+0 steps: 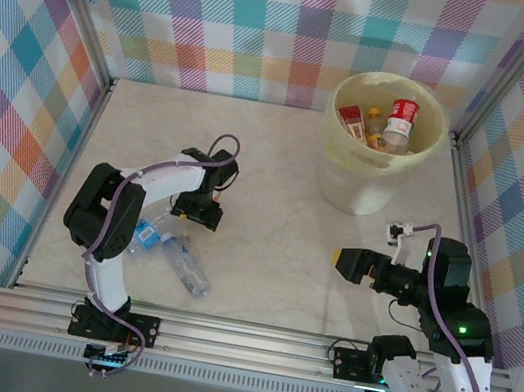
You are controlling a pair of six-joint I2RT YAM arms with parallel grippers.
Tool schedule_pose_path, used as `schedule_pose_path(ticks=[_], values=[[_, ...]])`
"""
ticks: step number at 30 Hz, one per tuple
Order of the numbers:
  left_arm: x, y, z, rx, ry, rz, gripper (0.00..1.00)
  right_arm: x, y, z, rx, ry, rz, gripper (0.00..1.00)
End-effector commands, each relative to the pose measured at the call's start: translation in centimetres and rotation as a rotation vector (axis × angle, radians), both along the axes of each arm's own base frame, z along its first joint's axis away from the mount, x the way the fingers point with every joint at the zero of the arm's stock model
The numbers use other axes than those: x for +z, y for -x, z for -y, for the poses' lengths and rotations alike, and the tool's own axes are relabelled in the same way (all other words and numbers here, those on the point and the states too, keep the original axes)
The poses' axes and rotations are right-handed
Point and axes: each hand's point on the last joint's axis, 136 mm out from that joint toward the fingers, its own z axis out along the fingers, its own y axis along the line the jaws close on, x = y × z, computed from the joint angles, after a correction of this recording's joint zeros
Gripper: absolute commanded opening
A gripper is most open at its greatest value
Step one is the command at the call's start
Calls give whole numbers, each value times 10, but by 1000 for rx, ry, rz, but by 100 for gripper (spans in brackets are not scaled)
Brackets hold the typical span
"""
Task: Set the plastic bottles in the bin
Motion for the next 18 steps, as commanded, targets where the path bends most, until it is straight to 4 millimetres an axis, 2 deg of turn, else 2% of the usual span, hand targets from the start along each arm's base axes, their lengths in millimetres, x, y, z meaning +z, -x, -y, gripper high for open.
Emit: schedule_pose_path(ticks=[1, 6, 12, 15, 18], values=[[-2, 3, 1, -2, 9, -24, 70, -3, -1, -1, -1, -6, -2, 100], [-2, 4, 2, 4, 21, -23, 66, -6, -1, 0, -7, -4, -10, 100], [4, 1, 12, 1, 71, -19, 54, -8, -3, 2, -28, 1, -20, 100], [20, -6, 24, 0, 137, 13, 46, -7, -4, 3, -46, -11, -33, 100], [49, -14, 48, -25, 275, 72, 44, -5, -6, 4, -72, -22, -37, 100]])
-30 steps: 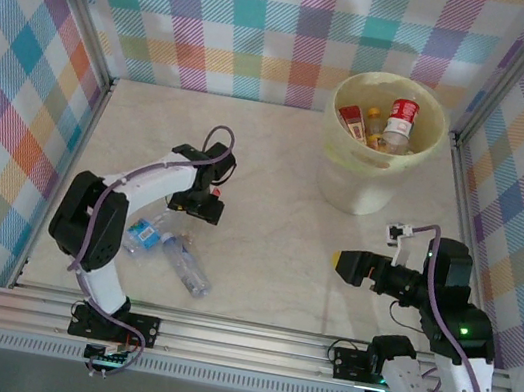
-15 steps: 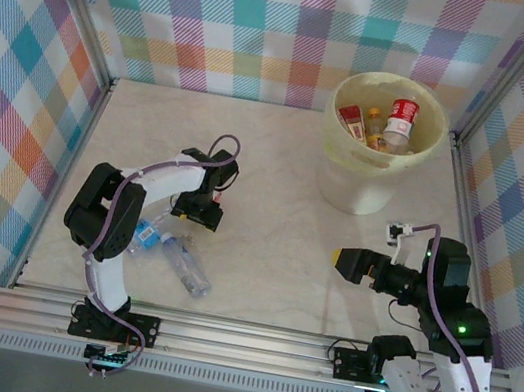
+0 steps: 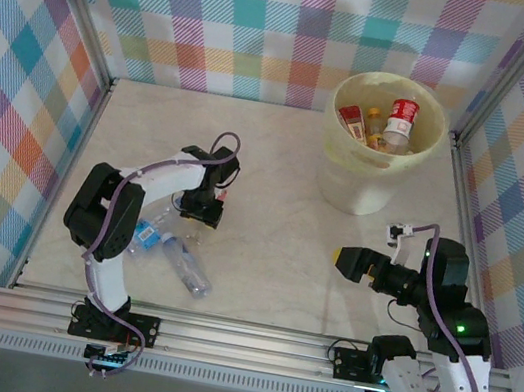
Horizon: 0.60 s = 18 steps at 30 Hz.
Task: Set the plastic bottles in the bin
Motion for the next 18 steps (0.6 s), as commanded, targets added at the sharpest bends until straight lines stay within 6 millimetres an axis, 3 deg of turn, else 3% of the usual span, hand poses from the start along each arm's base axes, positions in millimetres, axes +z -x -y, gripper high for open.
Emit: schedule_pose_path(ticks=[1, 11, 18], values=[[50, -13, 36, -28, 218, 98, 44, 2, -4, 2, -43, -20, 0, 100], [177, -17, 141, -262, 801, 317, 36, 21, -16, 9, -152, -84, 19, 100], [231, 20, 208, -485, 1071, 345, 35, 45, -28, -11, -46, -179, 74, 98]])
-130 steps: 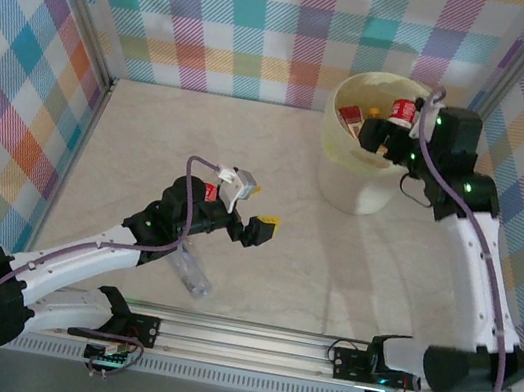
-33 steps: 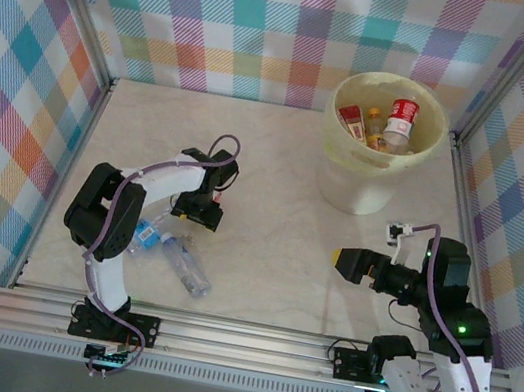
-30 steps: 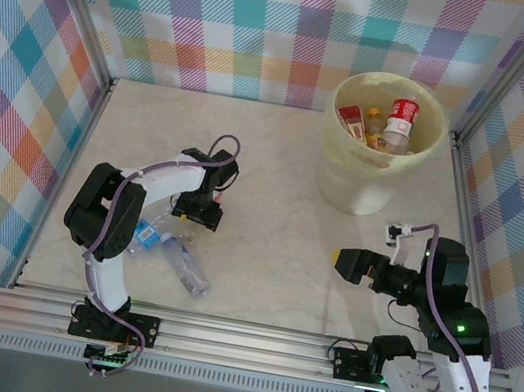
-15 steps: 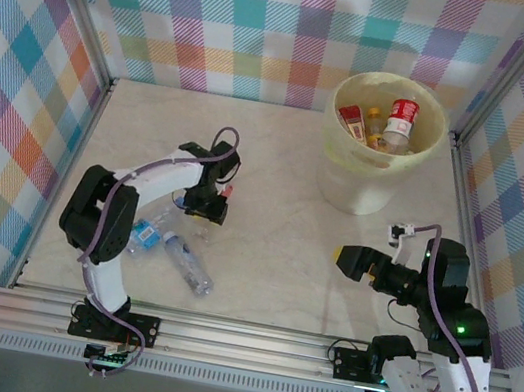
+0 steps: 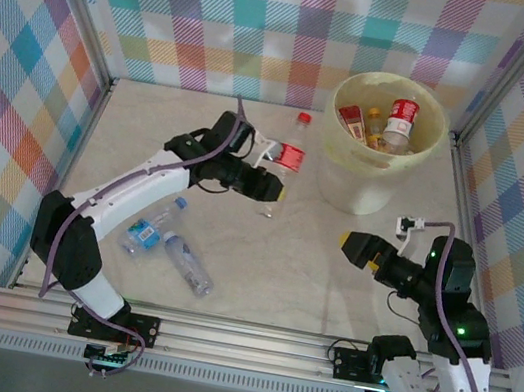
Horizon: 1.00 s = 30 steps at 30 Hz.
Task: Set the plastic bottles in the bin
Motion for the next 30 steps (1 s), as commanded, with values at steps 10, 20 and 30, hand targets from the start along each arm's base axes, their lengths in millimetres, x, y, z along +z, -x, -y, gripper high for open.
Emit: schedule_pose_path(ticks=[10, 20, 30], values=[[42, 68, 59, -346, 351, -35, 34, 36, -26, -21, 112, -57, 103, 86], [34, 98, 65, -451, 317, -84, 34, 38, -54, -29, 137, -69, 120, 82], [28, 109, 68, -486, 289, -108, 34, 40, -63, -42, 152, -115, 135, 82]])
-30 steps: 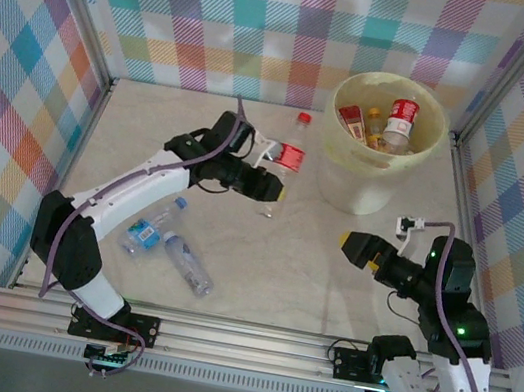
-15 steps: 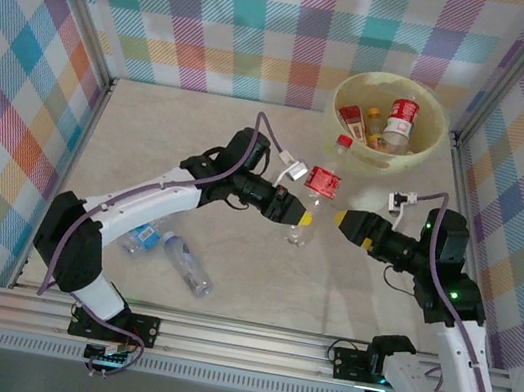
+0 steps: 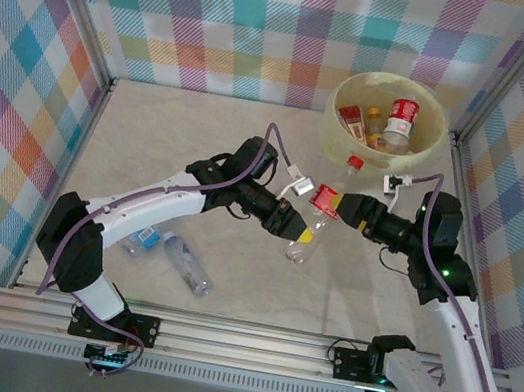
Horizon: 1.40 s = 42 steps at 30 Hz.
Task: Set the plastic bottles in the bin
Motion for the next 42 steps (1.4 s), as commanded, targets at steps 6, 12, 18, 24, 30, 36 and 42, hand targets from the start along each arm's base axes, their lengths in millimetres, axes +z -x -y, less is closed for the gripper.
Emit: schedule_pose_path(ticks=[6, 12, 18, 24, 30, 36, 42], values=[[9, 11, 5, -57, 19, 17, 34, 2, -5, -18, 28, -19, 35, 81], [9, 13, 5, -60, 16, 21, 34, -7, -9, -15, -15, 10, 18, 81], [8, 14, 6, -69, 12, 18, 34, -13, -11, -15, -28, -7, 0, 77], [5, 17, 6, -77, -1, 21, 34, -13, -12, -15, -32, -9, 3, 70], [3, 16, 6, -69, -12, 23, 37, -15, -10, -14, -33, -8, -5, 61], [4, 14, 6, -60, -15, 29, 59, -15, -7, -11, -49, 4, -4, 57], [18, 10, -3, -4, -16, 120, 100, -20, -3, 6, -137, 77, -25, 56]])
